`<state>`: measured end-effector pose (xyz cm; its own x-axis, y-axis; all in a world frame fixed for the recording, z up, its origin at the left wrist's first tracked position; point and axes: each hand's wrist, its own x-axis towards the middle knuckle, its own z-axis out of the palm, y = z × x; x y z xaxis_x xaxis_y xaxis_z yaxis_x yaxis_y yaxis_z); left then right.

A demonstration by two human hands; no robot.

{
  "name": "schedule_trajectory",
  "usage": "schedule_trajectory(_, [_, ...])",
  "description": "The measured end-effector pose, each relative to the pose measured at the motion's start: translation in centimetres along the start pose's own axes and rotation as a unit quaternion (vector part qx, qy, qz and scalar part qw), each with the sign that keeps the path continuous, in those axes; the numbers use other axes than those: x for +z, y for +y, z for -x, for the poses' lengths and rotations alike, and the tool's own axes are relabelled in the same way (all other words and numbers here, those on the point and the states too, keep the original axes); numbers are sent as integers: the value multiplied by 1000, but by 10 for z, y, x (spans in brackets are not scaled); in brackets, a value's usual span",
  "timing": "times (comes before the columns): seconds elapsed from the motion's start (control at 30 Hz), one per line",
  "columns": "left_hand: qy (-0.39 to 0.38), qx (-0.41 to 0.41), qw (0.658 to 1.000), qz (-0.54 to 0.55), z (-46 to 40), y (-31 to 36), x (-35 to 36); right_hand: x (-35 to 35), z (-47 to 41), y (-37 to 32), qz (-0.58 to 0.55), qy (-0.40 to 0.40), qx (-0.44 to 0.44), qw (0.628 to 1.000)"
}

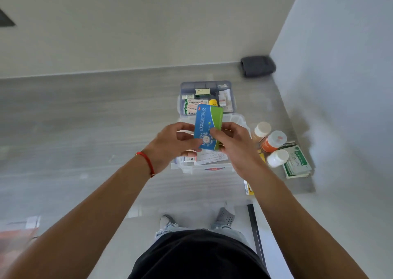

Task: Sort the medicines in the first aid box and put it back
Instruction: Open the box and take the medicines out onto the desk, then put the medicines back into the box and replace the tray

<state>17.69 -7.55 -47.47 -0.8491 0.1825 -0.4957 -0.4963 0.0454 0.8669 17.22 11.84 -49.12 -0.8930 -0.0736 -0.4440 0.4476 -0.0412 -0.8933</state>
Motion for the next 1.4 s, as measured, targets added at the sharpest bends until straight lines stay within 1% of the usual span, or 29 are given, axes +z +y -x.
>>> schedule_trajectory(0.1, [35,18,999,2,11,-11,-5,13,3,6,-25,-24,12,999])
schedule_trajectory(0.2, [62,34,996,-55,16,-12,-19,21,6,12,16,-41,17,999])
schedule_trajectory(0.3, [69,42,992,-102,19,-10,-46,24,10,18,52,-18,18,998])
schedule_trajectory(0.4, [77,45,989,-120,27,-19,-89,15,12,24,53,38,-7,998])
schedule_trajectory(0.5, [120,21,975,-188,34,-48,-133,4,12,30,109,91,-33,989])
schedule_trajectory(0.63, [203,-53,953,-221,28,-103,-166,3,11,39,233,103,-74,964])
schedule_trajectory(0.73, [205,-107,943,-239,16,-135,-168,8,11,46,297,105,-102,944])
schedule_trajectory(0.8, [215,-122,941,-231,8,-144,-163,11,10,49,318,105,-116,935])
schedule_trajectory(0.9, [257,-107,924,-260,6,-147,-156,11,9,54,339,100,-126,927])
schedule_trajectory(1.0, [286,-84,906,-300,9,-147,-151,10,8,58,343,83,-127,927])
schedule_trajectory(1.07, [294,-80,900,-313,10,-145,-147,9,8,58,348,73,-130,925])
schedule_trajectory(1.2, [296,-102,879,-360,16,-136,-134,6,8,57,356,54,-125,925])
schedule_trajectory(1.23, [297,-88,878,-365,17,-132,-128,5,8,56,356,50,-127,925])
schedule_trajectory(1.3, [286,-33,890,-354,16,-122,-112,2,9,53,361,63,-157,917])
schedule_trajectory(1.33, [276,-8,900,-339,14,-115,-102,-1,9,51,370,91,-187,905])
schedule_trajectory(1.4, [252,15,926,-281,6,-100,-82,-10,6,47,409,174,-247,861])
